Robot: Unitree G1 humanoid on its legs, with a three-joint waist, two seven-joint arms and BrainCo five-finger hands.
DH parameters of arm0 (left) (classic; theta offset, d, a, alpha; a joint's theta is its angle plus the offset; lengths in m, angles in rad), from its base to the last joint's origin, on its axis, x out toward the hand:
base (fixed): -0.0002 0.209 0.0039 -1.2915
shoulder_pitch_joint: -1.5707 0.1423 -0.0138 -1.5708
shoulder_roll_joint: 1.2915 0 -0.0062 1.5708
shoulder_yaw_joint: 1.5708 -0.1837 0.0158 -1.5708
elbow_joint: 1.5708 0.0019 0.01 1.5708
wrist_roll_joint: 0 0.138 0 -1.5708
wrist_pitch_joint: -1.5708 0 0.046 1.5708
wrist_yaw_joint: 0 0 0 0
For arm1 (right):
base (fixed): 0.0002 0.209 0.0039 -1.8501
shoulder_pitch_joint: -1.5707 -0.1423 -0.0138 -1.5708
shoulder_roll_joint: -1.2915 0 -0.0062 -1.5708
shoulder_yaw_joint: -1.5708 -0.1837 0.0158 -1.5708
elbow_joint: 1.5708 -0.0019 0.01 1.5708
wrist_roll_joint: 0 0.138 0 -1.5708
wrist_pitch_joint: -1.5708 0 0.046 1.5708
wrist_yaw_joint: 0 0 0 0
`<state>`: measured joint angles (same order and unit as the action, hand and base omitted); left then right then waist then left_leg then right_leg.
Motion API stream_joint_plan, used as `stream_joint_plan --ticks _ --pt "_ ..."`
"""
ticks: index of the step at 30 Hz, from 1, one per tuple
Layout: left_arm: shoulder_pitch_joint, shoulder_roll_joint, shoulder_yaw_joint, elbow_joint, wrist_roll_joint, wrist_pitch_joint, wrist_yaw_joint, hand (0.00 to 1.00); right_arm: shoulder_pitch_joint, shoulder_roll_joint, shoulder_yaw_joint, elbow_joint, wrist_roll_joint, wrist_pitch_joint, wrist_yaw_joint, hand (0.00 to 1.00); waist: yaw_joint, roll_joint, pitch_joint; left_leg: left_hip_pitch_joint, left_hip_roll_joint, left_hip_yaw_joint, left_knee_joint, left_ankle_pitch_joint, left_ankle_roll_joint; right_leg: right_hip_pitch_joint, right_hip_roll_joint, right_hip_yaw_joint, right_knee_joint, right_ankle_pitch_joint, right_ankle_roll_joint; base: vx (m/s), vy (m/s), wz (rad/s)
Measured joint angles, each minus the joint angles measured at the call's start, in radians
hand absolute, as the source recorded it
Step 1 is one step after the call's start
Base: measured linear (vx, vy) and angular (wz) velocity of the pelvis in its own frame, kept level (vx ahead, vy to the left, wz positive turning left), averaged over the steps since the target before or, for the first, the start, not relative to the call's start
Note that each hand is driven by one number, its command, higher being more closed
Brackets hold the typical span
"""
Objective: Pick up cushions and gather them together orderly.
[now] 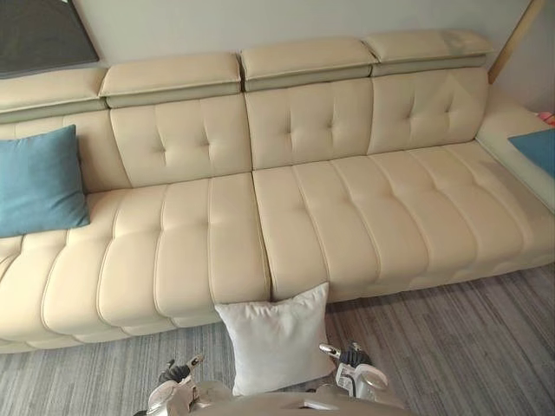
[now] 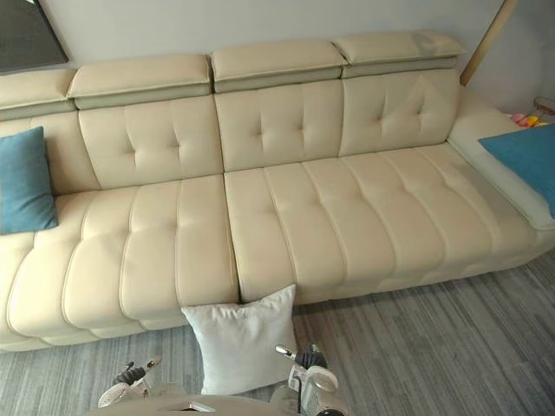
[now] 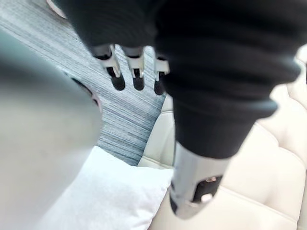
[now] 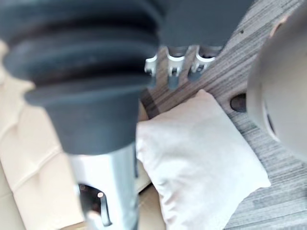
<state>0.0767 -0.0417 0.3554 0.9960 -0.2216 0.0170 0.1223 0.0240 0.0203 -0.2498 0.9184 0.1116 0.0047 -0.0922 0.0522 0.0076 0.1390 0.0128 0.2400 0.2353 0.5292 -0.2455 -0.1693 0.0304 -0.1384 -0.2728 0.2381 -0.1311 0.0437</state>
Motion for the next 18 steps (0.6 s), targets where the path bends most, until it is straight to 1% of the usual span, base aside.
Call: stream_joint_plan --ticks 1,2,3,5,6,7,8,9,11,13,14,16,18 --pt "0.0 0.003 -0.007 -0.003 0.001 0.0 0.0 0.0 0.0 0.001 -0.004 0.001 0.0 0.001 -0.001 0.0 0.0 -0.002 0.001 -0.008 -0.022 0.015 -0.069 -0.005 0.007 0.002 -0.013 -0.006 -0.005 0.006 0.011 0.06 0.196 0.25" --pt "0.0 0.002 -0.015 -0.001 0.008 0.0 0.001 0.0 0.001 -0.001 -0.007 0.001 0.003 0.001 -0.002 0.0 -0.004 0.004 -0.001 -0.01 -0.05 0.022 -0.207 0.069 0.04 0.005 -0.016 -0.014 -0.015 0.016 0.028 0.03 0.26 0.17" --pt "-0.007 0.014 -0.018 0.0 0.01 0.001 0.001 0.0 0.0 0.005 -0.006 0.002 0.004 0.005 -0.004 0.0 0.004 -0.002 -0.001 0.006 -0.069 0.044 -0.258 0.084 0.059 0.007 -0.009 0.003 -0.04 0.024 0.05 0.01 0.214 0.07" --pt "-0.006 0.039 -0.023 -0.003 0.01 0.001 0.001 0.0 0.001 0.037 0.004 0.0 0.004 0.006 -0.003 0.0 0.005 -0.032 0.005 0.006 -0.089 0.054 -0.272 0.086 0.065 0.007 -0.016 0.032 -0.072 0.04 0.039 -0.01 0.181 -0.14" --pt "-0.007 0.052 -0.024 -0.003 0.01 0.001 0.001 0.0 0.001 0.041 0.014 0.003 0.004 0.014 0.0 0.0 0.006 -0.054 0.004 0.007 -0.095 0.065 -0.269 0.083 0.07 0.009 -0.02 0.048 -0.089 0.056 0.032 -0.01 0.166 -0.21" --pt "-0.005 0.059 -0.025 0.0 0.011 0.002 0.0 0.0 0.007 0.041 0.01 -0.001 0.004 0.015 -0.002 0.0 0.004 -0.062 0.0 0.007 -0.103 0.068 -0.27 0.081 0.072 0.011 -0.022 0.055 -0.104 0.069 0.02 -0.02 0.145 -0.18" --pt "-0.005 0.06 -0.025 0.001 0.011 0.003 0.0 0.0 0.011 0.041 0.01 -0.002 0.004 0.014 -0.003 0.0 0.003 -0.064 -0.001 0.007 -0.105 0.069 -0.271 0.081 0.073 0.011 -0.022 0.059 -0.111 0.073 0.017 -0.03 0.087 -0.17" --pt "-0.005 0.06 -0.026 0.001 0.011 0.003 0.0 0.0 0.015 0.04 0.011 -0.006 0.003 0.013 -0.004 0.0 0.003 -0.064 -0.001 0.007 -0.109 0.075 -0.274 0.081 0.073 0.01 -0.023 0.072 -0.123 0.08 0.026 -0.04 0.038 -0.16" --pt "-0.006 0.059 -0.038 0.004 0.011 0.003 0.001 0.0 0.015 0.04 0.012 -0.018 0.002 0.012 -0.004 0.0 0.0 -0.056 0.004 0.01 -0.108 0.077 -0.281 0.085 0.077 0.007 -0.02 0.076 -0.128 0.086 0.036 -0.06 -0.005 -0.11" --pt "-0.007 0.052 -0.047 0.004 0.011 0.003 0.002 0.0 0.015 0.039 0.014 -0.033 -0.001 0.012 -0.006 0.0 0.001 -0.049 0.007 0.03 -0.107 0.077 -0.314 0.088 0.075 0.005 -0.014 0.086 -0.127 0.09 0.042 -0.08 -0.036 -0.14" --pt "-0.007 0.047 -0.047 0.003 0.011 0.003 0.002 0.0 0.013 0.039 0.017 -0.036 -0.002 0.012 -0.008 0.0 0.003 -0.041 0.011 0.037 -0.108 0.083 -0.332 0.096 0.075 -0.003 -0.012 0.096 -0.127 0.091 0.045 -0.09 -0.038 -0.23" --pt "-0.007 0.042 -0.051 0.004 0.011 0.003 0.004 0.0 0.011 0.035 0.033 -0.039 -0.005 0.011 -0.022 0.0 0.003 -0.033 0.011 0.036 -0.11 0.095 -0.357 0.108 0.072 -0.026 -0.011 0.104 -0.13 0.095 0.052 -0.09 -0.04 -0.24" --pt "-0.007 0.042 -0.058 0.003 0.011 0.003 0.006 0.0 0.011 0.02 0.041 -0.039 -0.039 0.012 -0.028 0.0 0.003 -0.032 0.01 0.033 -0.109 0.094 -0.366 0.114 0.071 -0.036 -0.007 0.109 -0.13 0.097 0.052 -0.07 -0.039 -0.09"
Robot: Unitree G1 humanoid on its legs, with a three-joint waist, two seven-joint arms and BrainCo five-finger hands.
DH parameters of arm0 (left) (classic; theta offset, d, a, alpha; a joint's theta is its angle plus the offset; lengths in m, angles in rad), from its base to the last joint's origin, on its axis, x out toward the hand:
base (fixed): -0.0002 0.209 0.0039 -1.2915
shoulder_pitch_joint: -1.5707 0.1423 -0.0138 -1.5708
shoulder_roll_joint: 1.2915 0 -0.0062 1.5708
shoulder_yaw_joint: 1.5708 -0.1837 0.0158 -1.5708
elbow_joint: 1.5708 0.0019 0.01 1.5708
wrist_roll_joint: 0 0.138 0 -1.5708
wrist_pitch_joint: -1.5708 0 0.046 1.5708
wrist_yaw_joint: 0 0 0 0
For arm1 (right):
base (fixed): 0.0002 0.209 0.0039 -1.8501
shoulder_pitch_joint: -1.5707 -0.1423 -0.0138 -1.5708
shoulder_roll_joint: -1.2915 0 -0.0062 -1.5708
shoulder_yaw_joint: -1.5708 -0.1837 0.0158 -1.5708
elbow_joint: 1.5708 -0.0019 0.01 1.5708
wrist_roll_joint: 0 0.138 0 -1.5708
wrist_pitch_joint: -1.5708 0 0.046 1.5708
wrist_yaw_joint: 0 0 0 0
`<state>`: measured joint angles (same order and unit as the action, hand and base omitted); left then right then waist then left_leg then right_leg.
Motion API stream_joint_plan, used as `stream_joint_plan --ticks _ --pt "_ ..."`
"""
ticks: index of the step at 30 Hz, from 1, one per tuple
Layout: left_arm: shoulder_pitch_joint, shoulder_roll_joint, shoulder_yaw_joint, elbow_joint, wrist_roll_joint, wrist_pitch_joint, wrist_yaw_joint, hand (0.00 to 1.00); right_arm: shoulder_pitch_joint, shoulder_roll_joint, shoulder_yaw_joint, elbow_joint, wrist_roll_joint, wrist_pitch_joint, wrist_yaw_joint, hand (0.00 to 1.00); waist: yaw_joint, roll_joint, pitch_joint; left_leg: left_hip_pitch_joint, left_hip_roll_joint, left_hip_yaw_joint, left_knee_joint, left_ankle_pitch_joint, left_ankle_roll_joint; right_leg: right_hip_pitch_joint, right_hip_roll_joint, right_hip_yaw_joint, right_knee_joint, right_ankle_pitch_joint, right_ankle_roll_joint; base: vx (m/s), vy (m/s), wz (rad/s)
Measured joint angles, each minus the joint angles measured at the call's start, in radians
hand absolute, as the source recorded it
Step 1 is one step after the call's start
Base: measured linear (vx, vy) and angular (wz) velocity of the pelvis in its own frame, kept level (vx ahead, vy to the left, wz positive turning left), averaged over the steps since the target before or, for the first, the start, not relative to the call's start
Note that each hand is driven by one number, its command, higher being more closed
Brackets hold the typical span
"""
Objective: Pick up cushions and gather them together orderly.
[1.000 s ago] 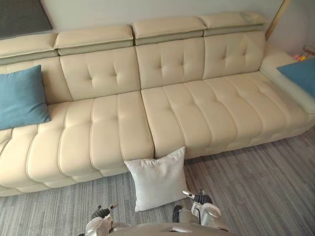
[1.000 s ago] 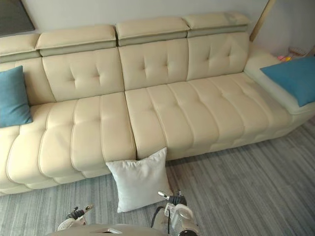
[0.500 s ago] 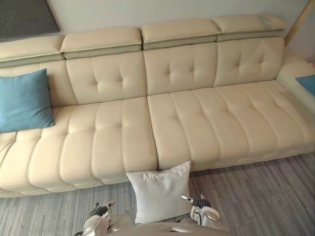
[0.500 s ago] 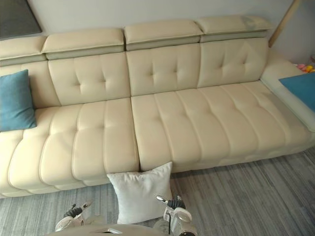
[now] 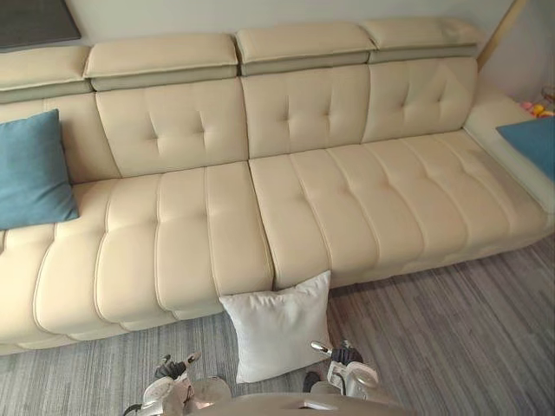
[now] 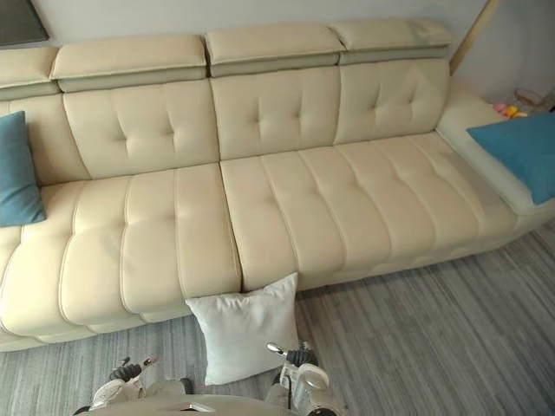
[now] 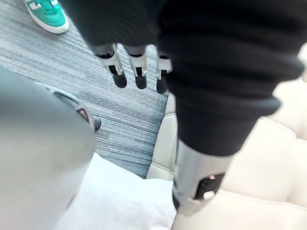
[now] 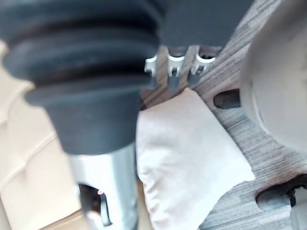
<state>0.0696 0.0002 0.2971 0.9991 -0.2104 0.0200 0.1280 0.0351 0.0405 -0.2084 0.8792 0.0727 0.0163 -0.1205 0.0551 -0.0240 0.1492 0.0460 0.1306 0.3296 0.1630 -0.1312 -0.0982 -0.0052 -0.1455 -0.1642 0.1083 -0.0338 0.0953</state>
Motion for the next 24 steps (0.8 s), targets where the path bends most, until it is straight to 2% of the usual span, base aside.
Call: stream_joint_plan --ticks 3,5,7,10,12,15,18,24 --pt "-0.015 0.006 -0.026 -0.008 0.0 -0.001 0.007 0.0 -0.008 -0.016 0.0 0.0 -0.043 0.001 -0.031 0.0 0.009 -0.005 0.014 -0.027 0.002 -0.003 0.021 -0.005 0.001 -0.023 -0.001 0.005 0.012 0.0 -0.001 -0.04 -0.01 0.01" --pt "-0.055 0.011 -0.044 -0.015 0.007 -0.001 0.023 0.0 -0.058 -0.033 0.001 -0.001 -0.062 0.005 -0.049 0.0 0.005 0.004 0.034 -0.125 0.017 -0.009 0.113 -0.025 0.014 -0.1 -0.001 0.017 0.065 0.013 0.004 -0.11 0.03 -0.03" --pt "-0.121 0.012 -0.076 -0.044 -0.001 -0.003 0.05 0.0 -0.136 -0.069 0.008 -0.005 -0.081 0.01 -0.079 0.0 0.0 0.009 0.11 -0.254 0.035 -0.035 0.235 -0.047 0.033 -0.196 -0.004 0.016 0.135 0.014 0.004 -0.19 0.06 0.09" --pt "-0.204 0.005 -0.113 -0.079 -0.027 -0.01 0.071 0.0 -0.209 -0.109 0.007 -0.064 -0.081 0.013 -0.113 0.0 -0.003 0.013 0.189 -0.348 0.045 -0.055 0.331 -0.081 0.048 -0.286 -0.013 0.021 0.232 -0.005 0.004 -0.2 0.094 0.08" --pt "-0.232 0.004 -0.122 -0.109 -0.043 -0.022 0.087 0.0 -0.252 -0.128 0.008 -0.082 -0.081 0.011 -0.126 0.0 -0.001 0.013 0.21 -0.406 0.052 -0.054 0.388 -0.105 0.053 -0.361 -0.019 0.044 0.304 -0.024 0.001 -0.22 0.086 -0.1" --pt "-0.277 0.012 -0.119 -0.126 -0.062 -0.027 0.103 0.0 -0.311 -0.151 0.008 -0.081 -0.081 0.014 -0.15 0.0 -0.007 0.024 0.23 -0.496 0.054 -0.054 0.431 -0.115 0.057 -0.462 -0.026 0.06 0.351 -0.031 -0.004 -0.19 0.022 -0.1" --pt "-0.366 0.025 -0.082 -0.127 -0.064 -0.03 0.131 0.0 -0.417 -0.17 0.009 -0.078 -0.078 0.026 -0.153 0.0 -0.017 0.04 0.291 -0.621 0.062 -0.052 0.463 -0.101 0.064 -0.594 -0.02 0.077 0.373 -0.001 -0.02 -0.16 -0.035 -0.17" --pt "-0.531 0.033 -0.031 -0.174 -0.103 -0.03 0.172 0.0 -0.625 -0.193 0.008 -0.078 -0.016 0.031 -0.195 0.0 -0.024 0.043 0.394 -0.842 0.094 -0.044 0.554 -0.098 0.072 -0.833 0.002 0.124 0.453 0.02 -0.026 -0.08 -0.038 -0.16"
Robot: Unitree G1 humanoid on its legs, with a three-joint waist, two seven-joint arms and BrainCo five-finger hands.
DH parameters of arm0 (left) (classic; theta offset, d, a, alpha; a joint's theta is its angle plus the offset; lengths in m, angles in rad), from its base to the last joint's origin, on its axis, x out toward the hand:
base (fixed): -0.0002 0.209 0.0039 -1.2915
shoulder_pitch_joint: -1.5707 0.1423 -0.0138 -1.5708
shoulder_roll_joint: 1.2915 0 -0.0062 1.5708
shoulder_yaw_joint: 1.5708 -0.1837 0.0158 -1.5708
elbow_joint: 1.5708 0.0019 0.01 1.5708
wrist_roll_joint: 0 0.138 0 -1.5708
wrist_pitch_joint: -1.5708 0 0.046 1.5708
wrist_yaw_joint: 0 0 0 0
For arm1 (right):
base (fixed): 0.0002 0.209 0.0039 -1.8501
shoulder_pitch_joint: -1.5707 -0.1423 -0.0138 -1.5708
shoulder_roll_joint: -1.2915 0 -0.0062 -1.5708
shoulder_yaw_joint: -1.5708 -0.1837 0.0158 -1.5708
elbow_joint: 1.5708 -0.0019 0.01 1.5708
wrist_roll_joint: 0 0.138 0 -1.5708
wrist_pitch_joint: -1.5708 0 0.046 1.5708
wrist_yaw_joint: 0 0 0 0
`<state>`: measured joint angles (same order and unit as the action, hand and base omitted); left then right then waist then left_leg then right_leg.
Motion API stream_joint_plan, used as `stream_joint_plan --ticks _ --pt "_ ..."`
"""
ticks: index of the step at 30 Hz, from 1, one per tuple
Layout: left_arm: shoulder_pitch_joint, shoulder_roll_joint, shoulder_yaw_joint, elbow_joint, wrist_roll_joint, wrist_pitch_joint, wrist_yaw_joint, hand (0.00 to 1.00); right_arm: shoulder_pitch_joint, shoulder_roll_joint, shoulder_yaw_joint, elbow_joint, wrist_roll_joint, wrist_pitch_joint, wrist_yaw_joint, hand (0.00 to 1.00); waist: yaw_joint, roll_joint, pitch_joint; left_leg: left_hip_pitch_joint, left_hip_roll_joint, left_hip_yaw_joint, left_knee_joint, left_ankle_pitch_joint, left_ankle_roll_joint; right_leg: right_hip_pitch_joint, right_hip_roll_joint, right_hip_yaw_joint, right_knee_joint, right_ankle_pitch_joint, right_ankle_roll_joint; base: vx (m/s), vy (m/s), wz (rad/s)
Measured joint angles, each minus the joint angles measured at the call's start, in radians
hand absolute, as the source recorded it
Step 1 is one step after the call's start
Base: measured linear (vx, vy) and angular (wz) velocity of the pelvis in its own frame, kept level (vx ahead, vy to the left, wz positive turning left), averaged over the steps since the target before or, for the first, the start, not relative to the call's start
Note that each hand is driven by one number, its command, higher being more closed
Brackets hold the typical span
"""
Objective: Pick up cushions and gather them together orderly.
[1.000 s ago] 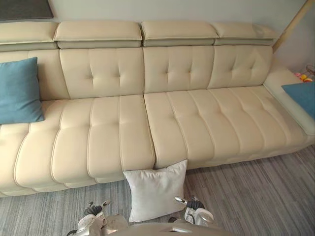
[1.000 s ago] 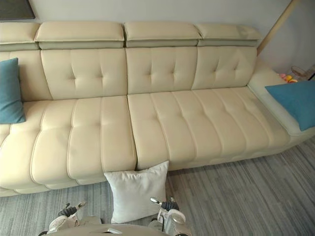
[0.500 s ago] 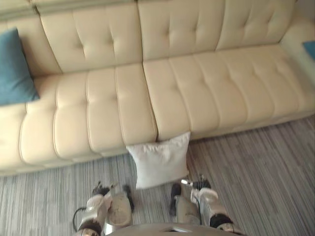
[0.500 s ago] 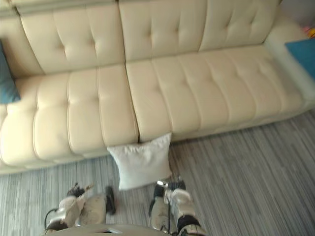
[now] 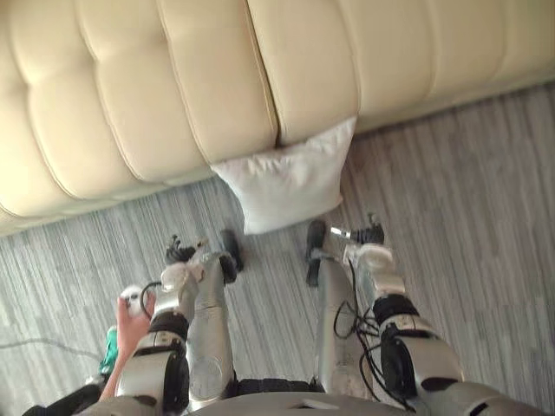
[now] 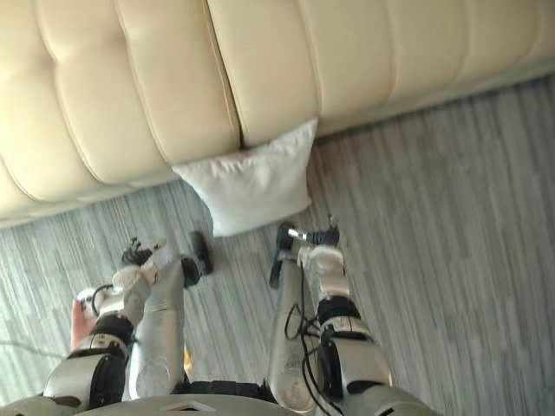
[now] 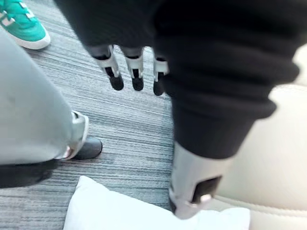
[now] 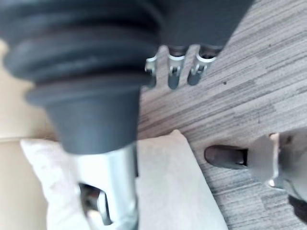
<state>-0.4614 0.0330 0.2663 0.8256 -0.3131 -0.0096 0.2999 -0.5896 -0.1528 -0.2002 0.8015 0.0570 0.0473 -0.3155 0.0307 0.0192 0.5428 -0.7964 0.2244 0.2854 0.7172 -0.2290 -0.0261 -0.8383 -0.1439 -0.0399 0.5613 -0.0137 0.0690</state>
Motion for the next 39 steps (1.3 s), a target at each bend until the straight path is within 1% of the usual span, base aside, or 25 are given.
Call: stream_joint_plan --ticks 1,2,3,5,8,9,11,13,15,17,19,23,25,27,30,31,34,35,36,37,39 --pt "-0.013 0.0 0.002 -0.008 -0.001 0.0 0.002 0.0 -0.018 -0.004 0.0 0.0 0.01 0.0 -0.002 0.0 0.001 0.001 0.004 -0.022 0.002 0.001 0.009 0.0 0.001 -0.024 0.0 0.004 0.011 0.0 0.0 -0.04 -0.028 -0.12" --pt "-0.051 0.002 0.009 -0.03 -0.013 -0.003 0.011 0.0 -0.066 -0.012 0.002 -0.002 0.05 -0.001 -0.013 0.0 0.002 0.002 0.007 -0.091 0.006 0.004 0.038 0.008 0.012 -0.104 0.0 0.01 0.054 -0.001 0.0 -0.03 -0.024 -0.08" --pt "-0.069 0.005 0.01 -0.031 -0.018 -0.004 0.017 0.0 -0.087 -0.014 0.002 -0.003 0.061 -0.001 -0.019 0.0 0.002 0.003 0.009 -0.117 0.006 0.004 0.049 0.008 0.013 -0.134 -0.002 0.014 0.072 -0.002 0.003 -0.02 -0.02 -0.05" --pt "-0.116 0.001 0.015 -0.048 -0.052 -0.014 0.037 0.0 -0.137 -0.011 0.002 -0.04 0.143 -0.009 -0.034 0.0 0.007 0.004 0.013 -0.208 0.013 -0.009 0.111 0.004 0.019 -0.233 -0.004 0.023 0.15 -0.023 0.006 0.0 0.0 0.0" --pt "-0.129 -0.008 0.019 -0.073 -0.077 -0.021 0.054 0.0 -0.154 -0.002 0.001 -0.079 0.192 -0.026 -0.047 0.0 0.009 0.006 0.014 -0.272 0.015 -0.029 0.156 0.003 0.019 -0.295 -0.005 0.024 0.204 -0.041 0.005 -0.01 -0.025 0.07" --pt "-0.148 -0.017 0.043 -0.073 -0.086 -0.021 0.07 0.0 -0.176 -0.001 -0.001 -0.082 0.223 -0.032 -0.068 0.0 0.01 0.006 0.014 -0.315 0.015 -0.042 0.18 -0.004 0.02 -0.339 -0.006 0.024 0.237 -0.05 0.002 -0.03 -0.037 0.1" --pt "-0.161 -0.018 0.052 -0.075 -0.1 -0.021 0.081 0.0 -0.194 -0.002 -0.005 -0.082 0.247 -0.034 -0.082 0.0 0.01 0.006 0.014 -0.345 0.016 -0.047 0.197 -0.008 0.021 -0.37 -0.008 0.024 0.255 -0.058 0.001 -0.05 -0.032 0.08" --pt "-0.192 -0.015 0.069 -0.099 -0.13 -0.022 0.112 0.0 -0.249 -0.003 -0.016 -0.082 0.318 -0.059 -0.119 0.0 0.012 0.006 0.014 -0.427 0.02 -0.06 0.231 -0.02 0.02 -0.449 -0.007 0.025 0.288 -0.068 -0.002 -0.08 -0.019 0.04" --pt "-0.218 -0.013 0.068 -0.119 -0.151 -0.024 0.118 0.0 -0.284 -0.007 -0.026 -0.082 0.361 -0.072 -0.138 0.0 0.014 0.007 0.014 -0.48 0.02 -0.063 0.243 -0.017 0.018 -0.501 -0.008 0.026 0.3 -0.06 -0.001 -0.08 -0.007 0.06" --pt "-0.239 -0.012 0.065 -0.147 -0.16 -0.025 0.133 0.0 -0.32 -0.008 -0.04 -0.083 0.389 -0.074 -0.152 0.0 0.016 0.009 0.015 -0.525 0.02 -0.064 0.248 -0.009 0.018 -0.547 -0.009 0.028 0.307 -0.052 -0.004 -0.08 -0.003 0.04" --pt "-0.256 -0.009 0.062 -0.161 -0.161 -0.026 0.134 0.0 -0.333 -0.014 -0.038 -0.083 0.39 -0.073 -0.152 0.0 0.019 0.009 0.015 -0.553 0.022 -0.068 0.264 -0.005 0.023 -0.575 -0.01 0.028 0.325 -0.051 -0.004 -0.05 -0.002 0.01" --pt "-0.305 0.015 -0.009 -0.231 -0.161 -0.03 0.137 0.0 -0.382 -0.026 -0.031 -0.134 0.388 -0.073 -0.153 0.0 0.02 0.011 0.016 -0.628 0.027 -0.087 0.303 -0.002 0.028 -0.644 -0.013 0.027 0.369 -0.052 -0.004 -0.04 0.001 0.05" --pt "-0.336 0.023 -0.066 -0.258 -0.153 -0.032 0.135 0.0 -0.411 -0.04 -0.002 -0.191 0.377 -0.074 -0.163 0.0 0.019 0.011 0.016 -0.662 0.026 -0.092 0.318 -0.001 0.03 -0.677 -0.018 0.025 0.393 -0.057 -0.003 -0.05 0.009 0.12" --pt "-0.356 0.023 -0.122 -0.278 -0.141 -0.032 0.134 0.0 -0.44 -0.049 0.033 -0.241 0.362 -0.073 -0.192 0.0 0.02 0.011 0.016 -0.678 0.026 -0.092 0.329 0.0 0.03 -0.697 -0.023 0.026 0.41 -0.058 -0.003 -0.05 0.009 0.06" --pt "-0.389 0.017 -0.191 -0.307 -0.093 -0.033 0.133 0.0 -0.457 -0.048 0.076 -0.276 0.293 -0.068 -0.227 0.0 0.015 0.011 0.016 -0.696 0.03 -0.101 0.346 -0.001 0.031 -0.711 -0.022 0.025 0.423 -0.059 -0.002 -0.05 0.016 -0.01" --pt "-0.411 0.016 -0.22 -0.311 -0.074 -0.033 0.133 0.0 -0.463 -0.047 0.088 -0.292 0.268 -0.067 -0.234 0.0 0.011 0.011 0.016 -0.704 0.03 -0.101 0.346 -0.001 0.031 -0.717 -0.022 0.025 0.422 -0.062 0.003 -0.06 0.02 -0.01" --pt "-0.444 0.013 -0.273 -0.367 -0.042 -0.033 0.137 0.0 -0.496 -0.044 0.128 -0.344 0.218 -0.062 -0.259 0.0 -0.002 0.011 0.016 -0.733 0.033 -0.102 0.346 0.001 0.027 -0.742 -0.019 0.024 0.413 -0.051 0.001 -0.07 0.027 -0.06" --pt "-0.453 0.004 -0.292 -0.386 -0.034 -0.032 0.149 0.0 -0.502 -0.04 0.146 -0.37 0.204 -0.06 -0.273 1.0 -0.003 0.011 0.016 -0.744 0.038 -0.103 0.346 0.002 0.027 -0.75 -0.013 0.023 0.406 -0.044 0.002 -0.08 0.027 -0.11" --pt "-0.459 0.003 -0.297 -0.388 -0.033 -0.032 0.155 0.0 -0.503 -0.034 0.157 -0.382 0.198 -0.058 -0.279 1.0 -0.004 0.011 0.016 -0.747 0.038 -0.104 0.347 0.003 0.027 -0.753 -0.012 0.024 0.405 -0.042 0.001 -0.05 0.015 -0.12" --pt "-0.46 0.003 -0.302 -0.394 -0.024 -0.032 0.165 0.0 -0.504 -0.026 0.166 -0.402 0.168 -0.048 -0.289 1.0 -0.005 0.011 0.016 -0.752 0.04 -0.105 0.348 0.007 0.03 -0.757 -0.01 0.023 0.404 -0.04 -0.001 -0.05 0.01 -0.08" --pt "-0.449 0.005 -0.308 -0.425 -0.004 -0.032 0.184 0.0 -0.509 -0.018 0.198 -0.445 0.123 -0.039 -0.311 1.0 -0.007 0.011 0.016 -0.764 0.044 -0.108 0.352 0.015 0.024 -0.769 -0.006 0.021 0.414 -0.034 -0.01 -0.06 0.005 -0.05"
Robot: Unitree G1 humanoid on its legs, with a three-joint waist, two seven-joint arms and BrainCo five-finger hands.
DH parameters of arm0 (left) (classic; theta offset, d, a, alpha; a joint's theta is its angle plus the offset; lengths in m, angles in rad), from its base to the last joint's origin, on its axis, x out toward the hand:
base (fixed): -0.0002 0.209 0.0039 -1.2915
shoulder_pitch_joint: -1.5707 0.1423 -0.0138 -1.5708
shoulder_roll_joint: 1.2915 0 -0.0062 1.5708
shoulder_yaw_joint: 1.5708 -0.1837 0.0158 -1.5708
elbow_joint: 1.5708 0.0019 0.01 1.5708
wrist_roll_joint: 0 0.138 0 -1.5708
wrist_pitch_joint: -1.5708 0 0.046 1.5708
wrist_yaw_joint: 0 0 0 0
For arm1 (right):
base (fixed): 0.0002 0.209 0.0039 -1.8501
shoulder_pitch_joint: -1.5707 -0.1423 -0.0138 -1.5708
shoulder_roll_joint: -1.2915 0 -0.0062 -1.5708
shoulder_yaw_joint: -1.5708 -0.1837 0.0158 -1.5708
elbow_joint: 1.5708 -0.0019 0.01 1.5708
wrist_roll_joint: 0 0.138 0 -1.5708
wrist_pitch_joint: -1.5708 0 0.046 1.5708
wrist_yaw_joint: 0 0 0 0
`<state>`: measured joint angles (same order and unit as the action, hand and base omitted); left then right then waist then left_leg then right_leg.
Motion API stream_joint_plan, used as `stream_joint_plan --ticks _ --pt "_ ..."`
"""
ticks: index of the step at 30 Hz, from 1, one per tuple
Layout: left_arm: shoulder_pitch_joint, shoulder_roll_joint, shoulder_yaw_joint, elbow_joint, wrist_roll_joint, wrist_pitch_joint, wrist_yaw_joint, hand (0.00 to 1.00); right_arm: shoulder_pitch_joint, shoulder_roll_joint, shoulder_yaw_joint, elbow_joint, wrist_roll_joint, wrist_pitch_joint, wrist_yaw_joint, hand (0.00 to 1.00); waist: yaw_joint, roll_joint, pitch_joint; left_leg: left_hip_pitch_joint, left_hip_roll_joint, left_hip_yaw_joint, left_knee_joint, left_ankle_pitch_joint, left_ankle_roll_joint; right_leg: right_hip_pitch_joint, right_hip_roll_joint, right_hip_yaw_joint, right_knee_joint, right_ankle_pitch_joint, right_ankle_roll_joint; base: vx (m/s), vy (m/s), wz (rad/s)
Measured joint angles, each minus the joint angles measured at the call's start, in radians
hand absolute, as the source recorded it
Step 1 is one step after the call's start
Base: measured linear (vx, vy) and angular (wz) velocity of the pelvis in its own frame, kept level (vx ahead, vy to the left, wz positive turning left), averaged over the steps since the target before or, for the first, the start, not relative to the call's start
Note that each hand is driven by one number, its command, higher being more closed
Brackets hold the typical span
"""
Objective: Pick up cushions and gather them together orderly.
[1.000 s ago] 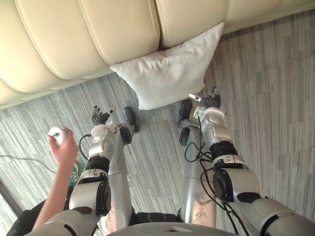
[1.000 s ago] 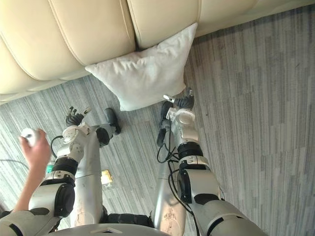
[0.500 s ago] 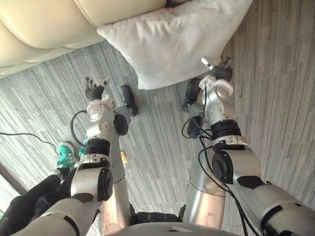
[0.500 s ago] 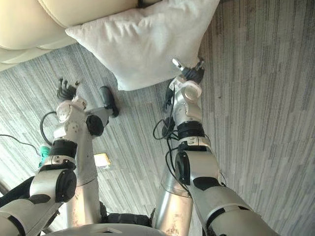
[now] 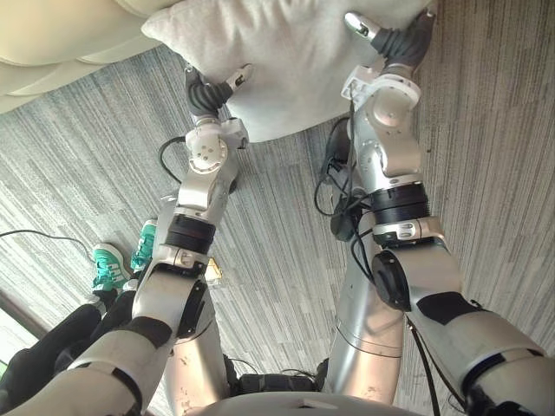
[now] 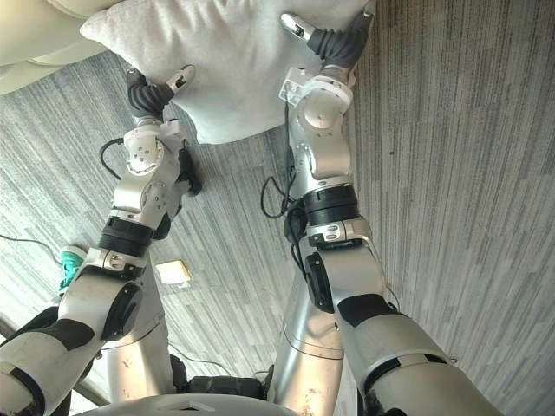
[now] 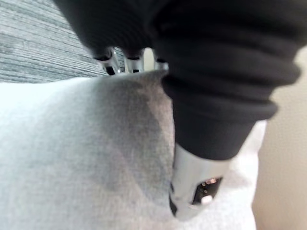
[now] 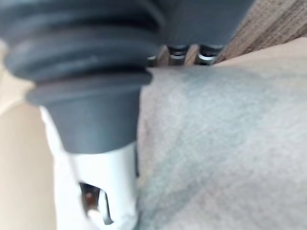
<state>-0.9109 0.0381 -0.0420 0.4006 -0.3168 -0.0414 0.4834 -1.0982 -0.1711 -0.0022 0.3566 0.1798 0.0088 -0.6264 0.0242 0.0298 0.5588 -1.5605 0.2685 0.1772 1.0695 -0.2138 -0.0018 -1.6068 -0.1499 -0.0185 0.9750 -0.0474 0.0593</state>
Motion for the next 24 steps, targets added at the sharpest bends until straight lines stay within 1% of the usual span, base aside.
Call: stream_joint_plan --ticks 3,4,7,10,11,15,17,20,21,23,24 --pt "0.003 0.0 -0.003 0.0 0.028 0.001 0.016 0.0 -0.003 0.012 0.028 -0.041 -0.043 0.013 -0.02 1.0 -0.005 0.0 0.0 -0.009 0.002 -0.015 0.012 0.001 -0.002 -0.001 0.001 -0.011 0.011 0.0 -0.003 -0.06 -0.003 -0.01" --pt "0.003 -0.002 -0.006 -0.003 0.033 0.003 0.023 0.0 -0.004 0.015 0.04 -0.051 -0.073 0.017 -0.031 1.0 -0.007 0.0 0.0 -0.011 0.002 -0.017 0.01 0.004 -0.004 -0.002 0.0 -0.014 0.01 -0.003 -0.006 -0.07 -0.005 0.05" --pt "0.021 -0.005 -0.009 -0.034 0.059 0.023 0.048 0.0 -0.005 0.036 0.04 -0.068 -0.109 0.017 -0.035 1.0 -0.012 0.0 0.0 -0.012 0.001 -0.02 0.004 0.001 -0.008 -0.003 0.0 -0.019 0.003 -0.008 -0.009 -0.08 -0.002 0.04" --pt "0.023 -0.027 0.001 -0.039 0.068 0.034 0.069 0.0 -0.007 0.042 0.055 -0.074 -0.137 0.017 -0.035 1.0 -0.016 0.0 0.0 -0.011 0.0 -0.022 -0.021 0.018 -0.016 -0.003 0.001 -0.026 -0.014 -0.004 -0.021 -0.08 -0.011 0.04" --pt "0.021 -0.034 0.007 -0.04 0.084 0.043 0.085 0.0 -0.007 0.043 0.06 -0.074 -0.139 0.017 -0.035 1.0 -0.019 0.0 -0.001 -0.009 -0.002 -0.024 -0.032 0.024 -0.018 -0.003 0.001 -0.029 -0.018 -0.003 -0.022 -0.09 -0.024 0.06" --pt "0.02 -0.07 0.052 -0.045 0.082 0.062 0.127 0.0 -0.01 0.042 0.056 -0.074 -0.138 0.017 -0.035 1.0 -0.027 0.0 -0.001 -0.009 -0.005 -0.041 -0.044 0.043 -0.025 0.0 0.001 -0.046 -0.015 -0.003 -0.027 -0.06 -0.033 0.06" --pt "0.011 -0.095 0.074 -0.045 0.042 0.062 0.145 0.0 -0.014 0.041 0.028 -0.074 -0.123 0.017 -0.035 1.0 -0.026 0.001 -0.003 -0.006 -0.007 -0.049 -0.05 0.053 -0.035 0.001 0.001 -0.053 -0.005 -0.008 -0.039 -0.06 -0.05 0.1" --pt "0.0 -0.099 0.088 -0.045 0.019 0.062 0.149 0.0 -0.021 0.035 0.024 -0.074 -0.076 0.015 -0.034 1.0 -0.028 0.001 -0.003 -0.006 -0.009 -0.059 -0.063 0.062 -0.034 0.003 0.0 -0.063 -0.007 -0.012 -0.043 -0.06 -0.046 0.08" --pt "0.0 -0.099 0.097 -0.045 0.006 0.062 0.15 1.0 -0.023 0.036 0.019 -0.074 -0.054 0.015 -0.031 1.0 -0.026 0.001 -0.003 -0.005 -0.009 -0.066 -0.066 0.066 -0.038 0.007 0.0 -0.072 -0.007 -0.013 -0.046 -0.07 -0.045 0.08" --pt "0.002 -0.099 0.115 -0.045 0.003 0.067 0.15 1.0 -0.024 0.036 0.015 -0.074 -0.047 0.01 -0.025 1.0 -0.026 0.001 -0.004 0.001 -0.011 -0.071 -0.079 0.075 -0.042 0.013 -0.002 -0.079 -0.008 -0.015 -0.05 -0.06 -0.043 0.12" --pt "0.007 -0.099 0.123 -0.045 0.004 0.079 0.15 1.0 -0.024 0.036 0.007 -0.074 -0.046 0.009 -0.011 1.0 -0.024 0.001 -0.004 0.011 -0.014 -0.072 -0.088 0.079 -0.046 0.02 -0.002 -0.08 -0.01 -0.016 -0.051 -0.07 -0.05 0.11"
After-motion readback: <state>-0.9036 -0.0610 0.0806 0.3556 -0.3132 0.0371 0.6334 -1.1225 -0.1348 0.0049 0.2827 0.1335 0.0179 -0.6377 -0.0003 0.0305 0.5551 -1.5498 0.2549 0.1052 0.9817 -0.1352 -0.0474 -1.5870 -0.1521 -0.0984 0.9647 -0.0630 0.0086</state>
